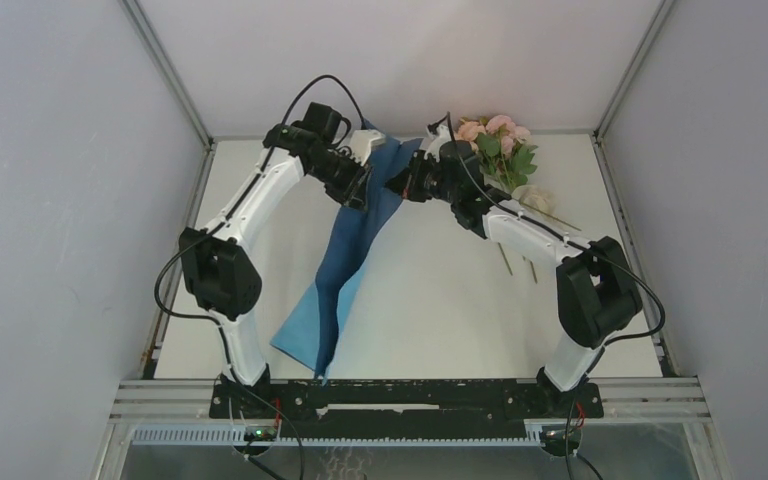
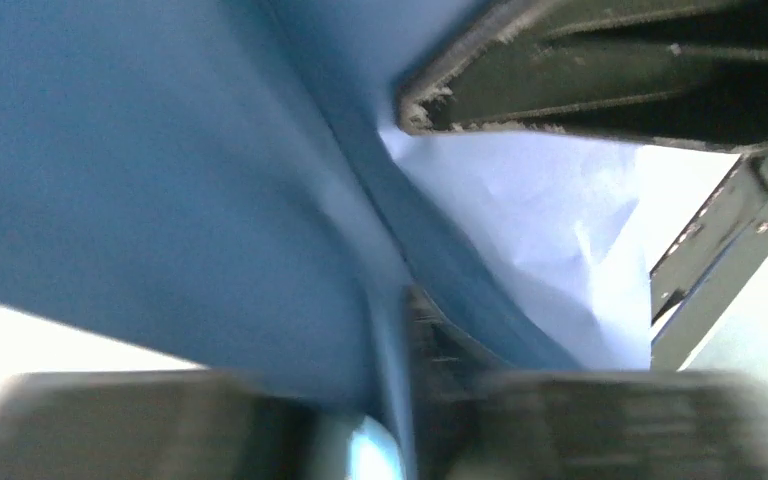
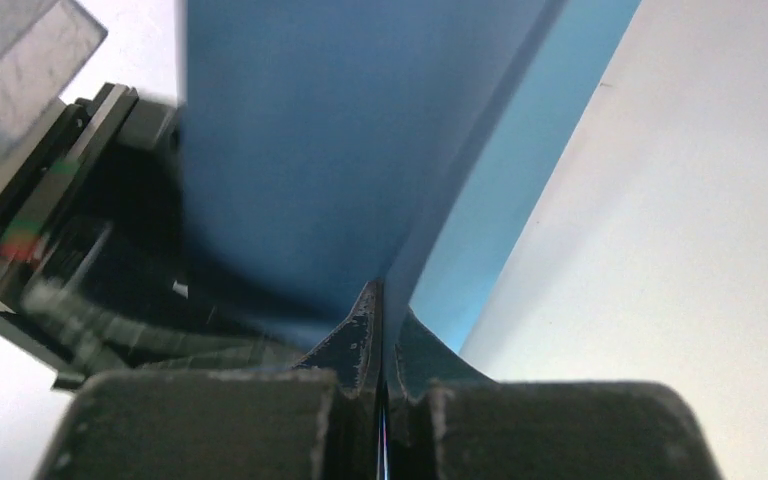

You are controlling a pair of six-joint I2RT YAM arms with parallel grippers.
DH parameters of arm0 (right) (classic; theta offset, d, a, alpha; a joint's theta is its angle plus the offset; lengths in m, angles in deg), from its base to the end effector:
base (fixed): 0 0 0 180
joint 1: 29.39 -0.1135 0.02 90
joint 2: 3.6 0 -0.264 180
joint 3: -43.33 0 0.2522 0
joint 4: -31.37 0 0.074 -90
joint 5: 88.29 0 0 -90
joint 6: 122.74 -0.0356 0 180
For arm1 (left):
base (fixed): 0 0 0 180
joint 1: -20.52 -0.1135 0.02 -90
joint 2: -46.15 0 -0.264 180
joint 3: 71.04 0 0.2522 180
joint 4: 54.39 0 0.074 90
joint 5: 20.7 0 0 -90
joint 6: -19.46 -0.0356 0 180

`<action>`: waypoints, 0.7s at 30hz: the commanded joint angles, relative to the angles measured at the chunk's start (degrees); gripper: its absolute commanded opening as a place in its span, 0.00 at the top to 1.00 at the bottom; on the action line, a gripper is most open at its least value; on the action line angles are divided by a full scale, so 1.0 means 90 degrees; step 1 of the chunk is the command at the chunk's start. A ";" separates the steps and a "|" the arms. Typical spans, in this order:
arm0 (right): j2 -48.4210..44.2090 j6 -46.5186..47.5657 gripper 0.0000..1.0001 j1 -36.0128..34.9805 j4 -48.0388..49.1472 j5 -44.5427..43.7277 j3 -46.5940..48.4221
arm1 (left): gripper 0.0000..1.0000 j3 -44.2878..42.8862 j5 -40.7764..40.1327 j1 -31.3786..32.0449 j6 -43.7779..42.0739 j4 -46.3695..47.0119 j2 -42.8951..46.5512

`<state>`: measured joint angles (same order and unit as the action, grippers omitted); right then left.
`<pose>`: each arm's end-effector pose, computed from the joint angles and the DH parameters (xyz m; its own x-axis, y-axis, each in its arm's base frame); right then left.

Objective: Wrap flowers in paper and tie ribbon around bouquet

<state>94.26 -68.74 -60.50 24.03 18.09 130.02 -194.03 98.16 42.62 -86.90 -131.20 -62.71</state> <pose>0.3425 0.2184 0.2918 -0.6458 0.2689 -0.7145 -0.4265 0.6492 0.6298 0.3625 -0.1657 0.3314 -0.6392 0.5258 -0.5612 0.7450 0.6045 -0.2822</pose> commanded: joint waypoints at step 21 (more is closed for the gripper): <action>-0.3337 0.2030 1.00 0.2690 -0.3151 0.1688 -0.1068 | 1.00 -0.0354 -0.3891 -0.1930 -0.1180 0.0006 0.1524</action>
<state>67.93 -55.06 -38.28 3.35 29.56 120.33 -193.09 73.64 25.40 -93.15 -132.34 -46.23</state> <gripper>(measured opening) 0.006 0.004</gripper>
